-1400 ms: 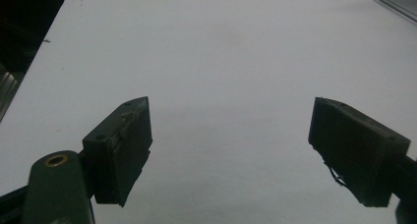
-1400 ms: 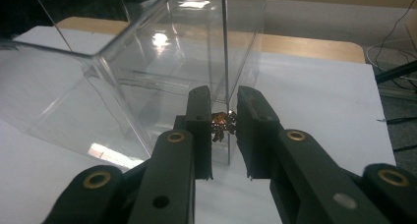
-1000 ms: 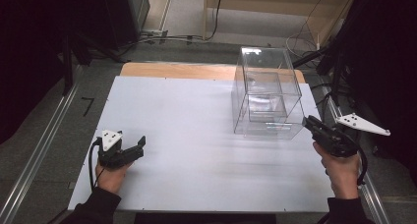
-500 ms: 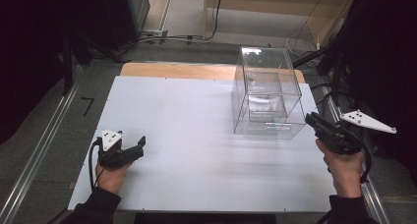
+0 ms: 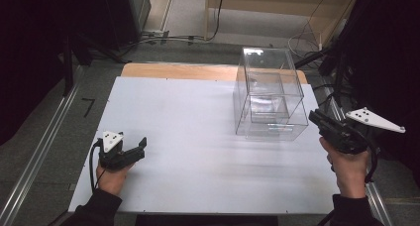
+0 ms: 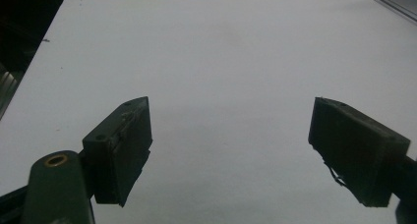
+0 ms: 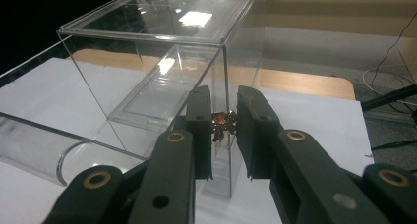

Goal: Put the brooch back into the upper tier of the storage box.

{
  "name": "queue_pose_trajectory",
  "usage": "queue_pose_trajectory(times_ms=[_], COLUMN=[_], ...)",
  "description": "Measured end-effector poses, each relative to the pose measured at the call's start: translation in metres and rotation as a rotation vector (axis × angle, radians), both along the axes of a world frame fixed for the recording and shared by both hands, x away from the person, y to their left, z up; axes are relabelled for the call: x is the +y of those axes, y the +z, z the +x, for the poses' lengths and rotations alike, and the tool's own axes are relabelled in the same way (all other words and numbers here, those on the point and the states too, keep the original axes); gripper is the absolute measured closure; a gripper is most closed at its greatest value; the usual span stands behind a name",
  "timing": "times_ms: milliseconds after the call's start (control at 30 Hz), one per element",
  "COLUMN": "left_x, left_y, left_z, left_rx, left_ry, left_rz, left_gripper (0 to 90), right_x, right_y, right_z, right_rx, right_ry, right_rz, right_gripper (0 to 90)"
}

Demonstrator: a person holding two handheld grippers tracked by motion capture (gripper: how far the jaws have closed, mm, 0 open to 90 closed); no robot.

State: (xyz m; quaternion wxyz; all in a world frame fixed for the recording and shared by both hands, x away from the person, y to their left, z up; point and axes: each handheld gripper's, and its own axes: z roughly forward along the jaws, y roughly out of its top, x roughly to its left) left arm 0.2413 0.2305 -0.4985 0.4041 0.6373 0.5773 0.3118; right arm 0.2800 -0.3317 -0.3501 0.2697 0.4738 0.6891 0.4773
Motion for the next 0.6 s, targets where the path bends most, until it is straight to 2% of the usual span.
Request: queue_pose_trajectory(times_ms=[600], left_x=[0.0001], left_y=[0.0001], left_z=[-0.0002], left_rx=[0.001], left_ry=[0.0], left_rz=[0.0], left_gripper=[17.5], right_x=[0.0083], right_y=[0.011], right_z=[-0.0042], right_rx=[-0.029], right_ry=[0.021], right_rz=[0.004], right_gripper=[74.1])
